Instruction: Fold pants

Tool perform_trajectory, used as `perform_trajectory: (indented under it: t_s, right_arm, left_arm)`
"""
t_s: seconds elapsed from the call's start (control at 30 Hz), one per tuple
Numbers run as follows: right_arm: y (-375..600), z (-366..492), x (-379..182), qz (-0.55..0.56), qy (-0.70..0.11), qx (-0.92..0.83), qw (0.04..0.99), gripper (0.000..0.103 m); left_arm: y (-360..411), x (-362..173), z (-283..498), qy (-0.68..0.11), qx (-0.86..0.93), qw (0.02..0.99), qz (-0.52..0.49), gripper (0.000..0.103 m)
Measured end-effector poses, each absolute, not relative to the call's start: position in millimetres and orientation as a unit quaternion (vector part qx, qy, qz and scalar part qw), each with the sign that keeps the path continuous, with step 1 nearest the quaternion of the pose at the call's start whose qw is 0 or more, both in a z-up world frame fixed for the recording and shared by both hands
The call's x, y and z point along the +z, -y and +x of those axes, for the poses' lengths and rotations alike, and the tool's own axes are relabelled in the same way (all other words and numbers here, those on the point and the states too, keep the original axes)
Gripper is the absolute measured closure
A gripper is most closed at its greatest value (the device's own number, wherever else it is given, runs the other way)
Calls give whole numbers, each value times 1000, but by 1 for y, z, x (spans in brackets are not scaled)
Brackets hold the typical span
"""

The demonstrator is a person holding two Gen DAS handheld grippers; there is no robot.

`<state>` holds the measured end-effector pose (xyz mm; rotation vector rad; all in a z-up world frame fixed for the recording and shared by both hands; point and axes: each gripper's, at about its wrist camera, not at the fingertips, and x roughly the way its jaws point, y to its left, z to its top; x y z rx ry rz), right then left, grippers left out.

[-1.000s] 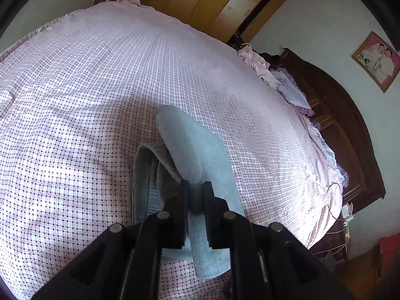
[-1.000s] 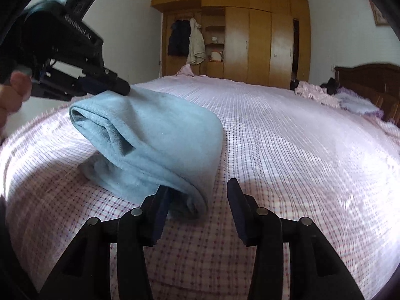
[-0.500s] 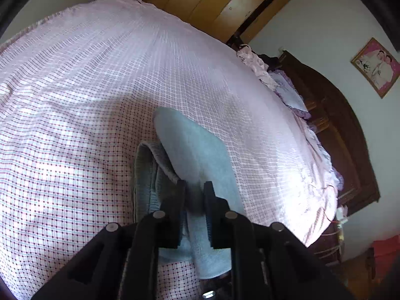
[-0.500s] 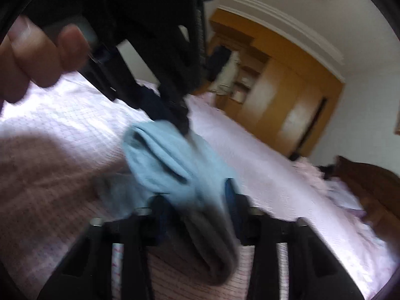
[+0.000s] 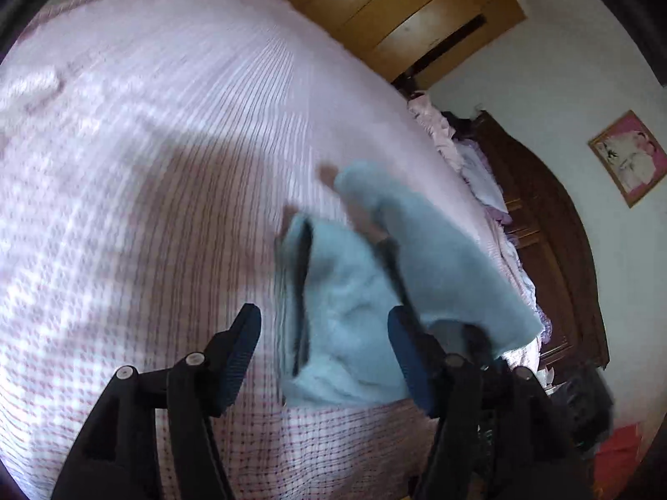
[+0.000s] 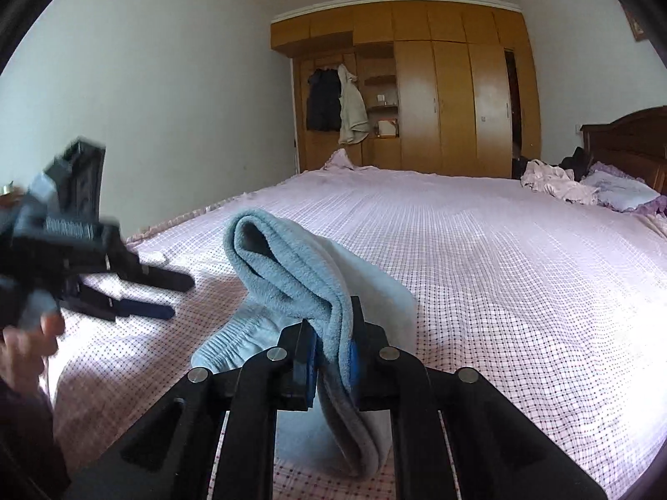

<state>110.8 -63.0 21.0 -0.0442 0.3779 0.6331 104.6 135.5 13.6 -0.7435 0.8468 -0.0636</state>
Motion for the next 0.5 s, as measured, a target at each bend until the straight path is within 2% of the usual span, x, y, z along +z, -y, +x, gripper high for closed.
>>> perform_trajectory:
  t_s: [0.1,0.17,0.23,0.27,0.3,0.5]
  right_arm:
    - [67,111,21,-26,-187,310,932,98]
    - [65,112,20,-30,-187,311,931,98]
    - [65,112,20,-31,-187,311,931,98]
    - [65,110,20,-31,-187,311,931,98]
    - [65,108,21,-31,-188,311,931,98]
    - [64,105,22,-36,-187,310,931,98]
  left_arm:
    - [-131,-3,104,-403,-44,834,-375,38]
    - [-129,-7,107,-403,-48,832,-379,43]
    - [-124,-9,112,-410,-48,831,-374,57]
    - [-120,-7,116,-416,-46,831,-367,88]
    - [-117,-7,117,-421,-39,832,-359,97]
    - [-113,4,106,-417,-20,848,-326,98]
